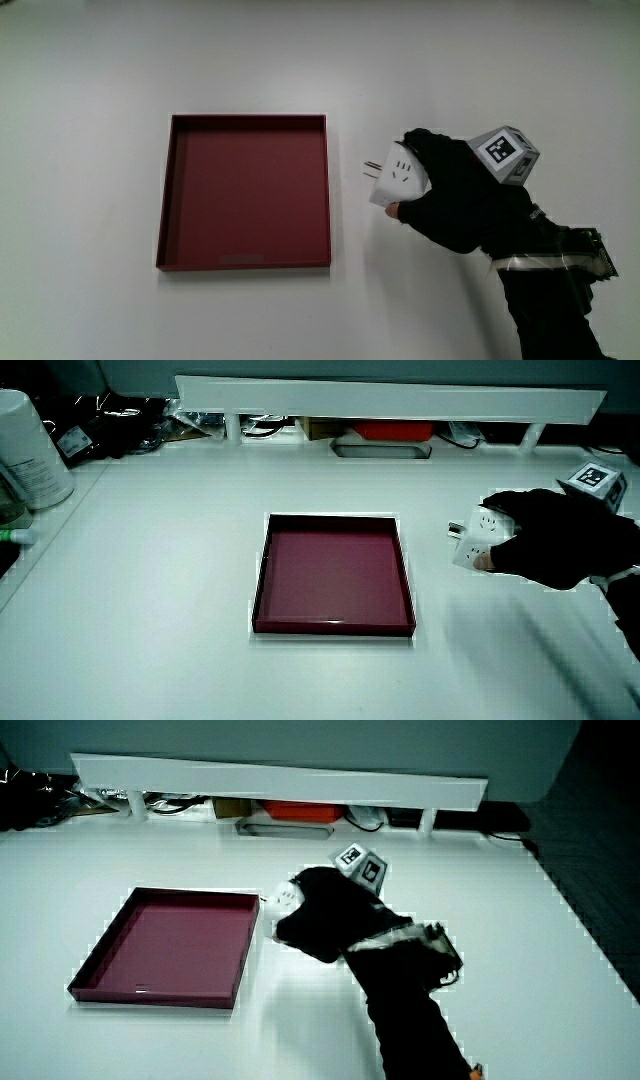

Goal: Place socket

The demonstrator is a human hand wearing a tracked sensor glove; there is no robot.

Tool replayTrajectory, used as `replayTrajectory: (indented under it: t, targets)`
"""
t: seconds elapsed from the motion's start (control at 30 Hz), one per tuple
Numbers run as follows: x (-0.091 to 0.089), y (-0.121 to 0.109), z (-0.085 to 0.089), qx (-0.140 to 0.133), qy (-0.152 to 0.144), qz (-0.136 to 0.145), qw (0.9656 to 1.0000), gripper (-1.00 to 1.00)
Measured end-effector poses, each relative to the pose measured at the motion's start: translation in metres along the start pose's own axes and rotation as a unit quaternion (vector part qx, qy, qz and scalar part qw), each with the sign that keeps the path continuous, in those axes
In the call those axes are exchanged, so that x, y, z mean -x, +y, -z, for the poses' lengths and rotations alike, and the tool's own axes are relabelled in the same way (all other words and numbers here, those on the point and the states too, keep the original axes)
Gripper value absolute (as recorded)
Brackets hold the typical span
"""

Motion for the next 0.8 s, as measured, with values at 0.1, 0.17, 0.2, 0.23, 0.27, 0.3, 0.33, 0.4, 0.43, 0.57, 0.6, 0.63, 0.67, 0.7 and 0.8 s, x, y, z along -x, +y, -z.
replayTrajectory:
  t: [0.1, 0.17, 0.2, 0.23, 0.27, 0.3, 0.33, 0.4, 0.43, 0.57, 0.6, 0.63, 0.67, 0.7, 0.8]
  targets:
    - [-0.02, 0.005, 0.0, -0.034, -0.025, 0.01, 0.999, 0.0]
    - [-0.039, 0.01, 0.002, -0.038, -0.02, 0.032, 0.9986, 0.0]
    - [-0.043, 0.01, 0.002, -0.034, -0.018, 0.046, 0.9982, 0.0]
    - [-0.048, 0.011, 0.002, -0.037, -0.016, 0.053, 0.9978, 0.0]
    - [-0.053, 0.013, 0.003, -0.037, -0.013, 0.059, 0.9975, 0.0]
    - [-0.055, 0.013, 0.004, -0.003, 0.011, 0.07, 0.9975, 0.0]
    - [-0.059, 0.014, 0.005, -0.003, 0.007, 0.075, 0.9971, 0.0]
    - [-0.067, 0.015, 0.006, -0.038, -0.011, 0.076, 0.9963, 0.0]
    - [-0.072, 0.017, 0.008, -0.038, -0.014, 0.087, 0.9953, 0.0]
    - [-0.083, 0.02, 0.014, 0.001, 0.007, 0.109, 0.994, 0.0]
    - [-0.086, 0.021, 0.015, -0.03, -0.02, 0.105, 0.9938, 0.0]
    - [-0.089, 0.021, 0.015, -0.031, -0.014, 0.108, 0.9936, 0.0]
    - [-0.089, 0.021, 0.015, -0.03, -0.01, 0.108, 0.9937, 0.0]
    - [-0.089, 0.021, 0.015, -0.031, -0.01, 0.108, 0.9937, 0.0]
    - [-0.089, 0.02, 0.016, 0.002, 0.017, 0.116, 0.9931, 0.0]
